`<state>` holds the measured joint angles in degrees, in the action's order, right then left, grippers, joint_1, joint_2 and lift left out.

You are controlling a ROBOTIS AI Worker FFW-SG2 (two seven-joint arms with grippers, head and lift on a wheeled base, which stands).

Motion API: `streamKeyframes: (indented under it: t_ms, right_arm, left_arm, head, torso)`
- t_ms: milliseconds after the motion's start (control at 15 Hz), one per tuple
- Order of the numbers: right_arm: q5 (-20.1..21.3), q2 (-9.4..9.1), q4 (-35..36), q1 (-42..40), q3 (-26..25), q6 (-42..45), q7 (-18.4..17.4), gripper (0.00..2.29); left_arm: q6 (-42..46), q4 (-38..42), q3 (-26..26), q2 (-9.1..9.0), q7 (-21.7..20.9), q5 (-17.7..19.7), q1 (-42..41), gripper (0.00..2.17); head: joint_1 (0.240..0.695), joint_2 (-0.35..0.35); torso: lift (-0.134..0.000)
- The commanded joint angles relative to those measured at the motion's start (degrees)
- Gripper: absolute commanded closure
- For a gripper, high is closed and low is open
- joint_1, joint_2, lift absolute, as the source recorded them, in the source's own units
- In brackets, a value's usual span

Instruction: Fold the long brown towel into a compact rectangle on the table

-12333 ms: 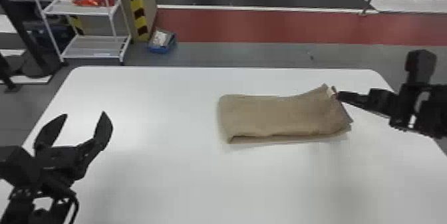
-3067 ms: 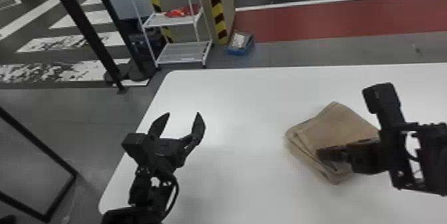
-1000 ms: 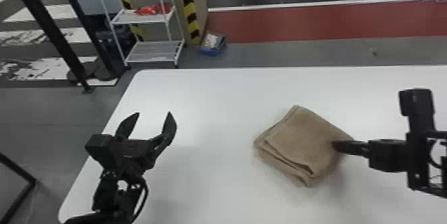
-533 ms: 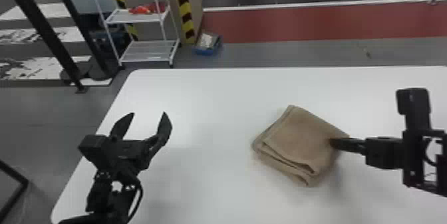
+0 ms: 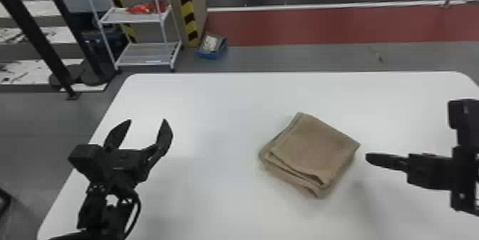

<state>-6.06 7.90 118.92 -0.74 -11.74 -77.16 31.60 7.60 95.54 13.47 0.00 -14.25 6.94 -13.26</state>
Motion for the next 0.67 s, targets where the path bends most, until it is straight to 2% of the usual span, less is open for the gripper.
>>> streamKeyframes:
  t_ms: [0,200,400,600]
  right_arm:
    - [1.1,-0.08,-3.1,2.8,1.5,0.0,-0.6,2.16]
    - [4.8,-0.25,-9.7,8.1,5.2,0.0,-1.3,2.16]
    - [5.2,-0.60,-13.9,10.9,6.6,3.0,-3.2,2.16]
    - [5.2,-1.83,-16.8,13.0,8.1,7.1,-4.7,2.16]
  left_arm:
    - [0.0,0.0,-0.1,-0.15,0.0,0.0,0.0,0.09]
    - [0.0,0.0,0.0,-0.15,-0.1,0.1,0.0,0.09]
    - [0.0,-0.7,0.0,-0.15,-0.1,0.4,0.7,0.09]
    - [0.0,-1.4,-0.2,-0.15,-0.1,0.4,1.3,0.09]
  head:
    - [0.695,0.089]
    - [0.695,0.088]
    - [0.695,0.093]
    - [0.695,0.095]
  torso:
    - [-0.123]
    - [-0.123]
    - [-0.123]
    - [-0.123]
